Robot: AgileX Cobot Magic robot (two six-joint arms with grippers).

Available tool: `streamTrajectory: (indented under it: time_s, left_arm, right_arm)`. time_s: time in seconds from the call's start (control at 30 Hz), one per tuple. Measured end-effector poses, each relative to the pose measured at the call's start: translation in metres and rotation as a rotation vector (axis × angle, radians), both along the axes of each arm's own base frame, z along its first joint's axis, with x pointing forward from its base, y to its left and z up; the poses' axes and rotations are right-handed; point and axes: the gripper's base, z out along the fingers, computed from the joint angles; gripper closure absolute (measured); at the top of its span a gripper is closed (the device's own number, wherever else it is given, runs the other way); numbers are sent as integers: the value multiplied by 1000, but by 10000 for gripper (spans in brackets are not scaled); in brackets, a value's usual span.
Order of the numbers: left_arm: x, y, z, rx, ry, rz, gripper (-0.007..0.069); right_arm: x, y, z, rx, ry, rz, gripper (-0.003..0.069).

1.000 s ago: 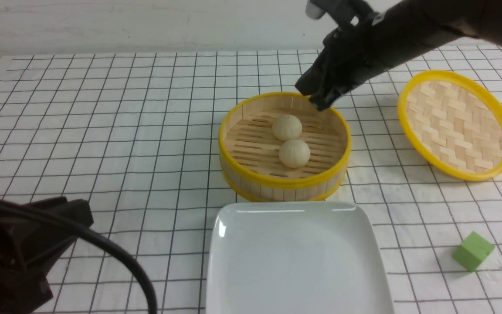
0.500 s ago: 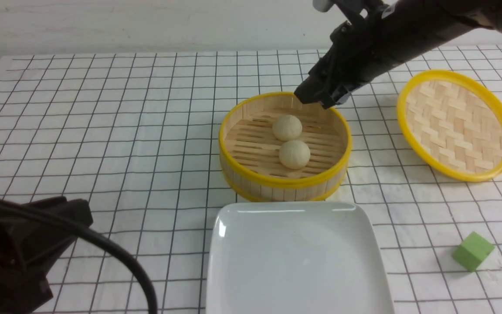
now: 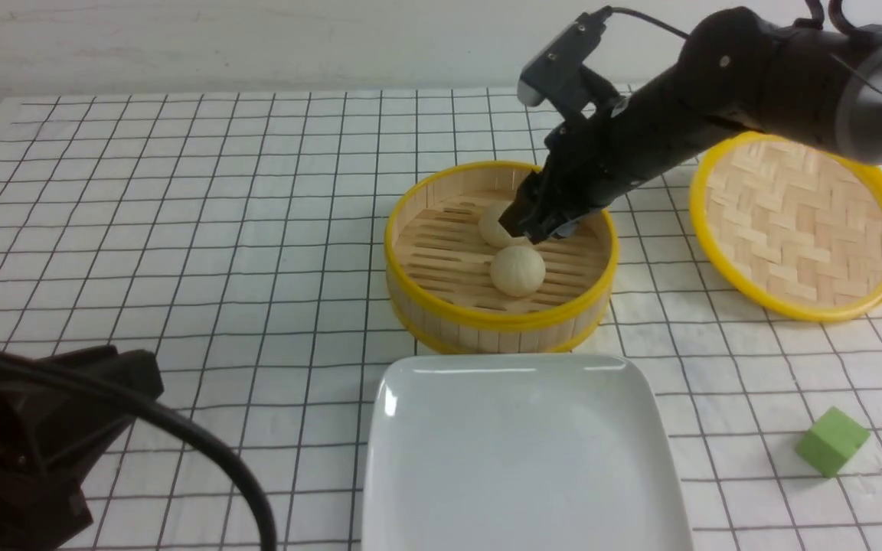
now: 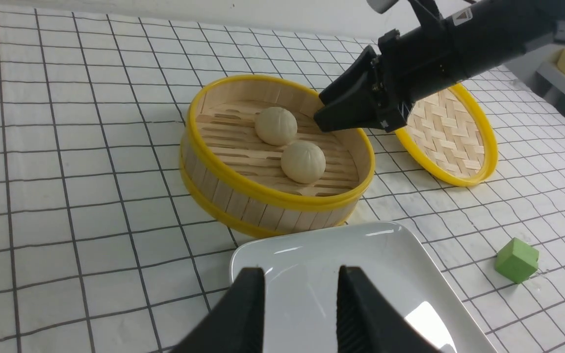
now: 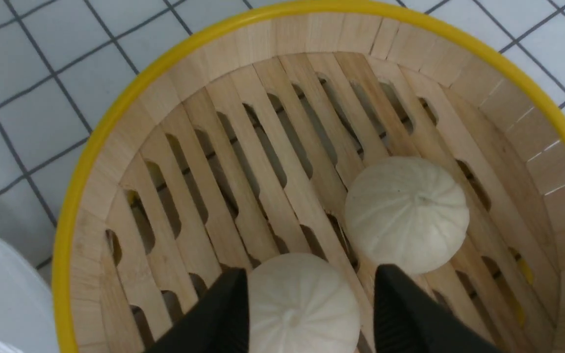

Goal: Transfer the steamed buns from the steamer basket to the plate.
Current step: Use the right arm to grab the steamed stuffed bun that is closest to it, then use the right arm to put the steamed stuffed bun into the plate

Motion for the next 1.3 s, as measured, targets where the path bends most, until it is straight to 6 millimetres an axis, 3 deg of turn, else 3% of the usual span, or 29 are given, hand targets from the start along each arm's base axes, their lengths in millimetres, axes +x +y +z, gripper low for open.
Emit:
streamTrajectory:
  time_s: [0.8,0.9,0.93,0.97,1.03,1.1,1.2,1.3]
  left_arm:
    - [0,0,0,0,1,-1,382]
    - [0,0,0,0,0,0,382]
    - [0,0,0,0,0,0,382]
    - [0,0,0,0,0,0,382]
    - [0,0,0,0,0,0,382]
    - [0,0,0,0,0,0,382]
    - [0,0,0,1,0,0,382]
    - [0,0,0,1,0,0,382]
  right_arm:
    - [9,5,-50,-19,115,-4,321]
    - [10,5,-51,-20,116,-6,356]
    - [10,5,-51,-20,117,-5,410]
    - [10,5,-51,-20,117,-5,420]
    - [8,5,-50,-27,122,8,583]
    - [7,5,-47,-29,120,16,635]
    - [3,4,-33,-35,97,32,638]
    - [-7,0,2,-17,39,46,638]
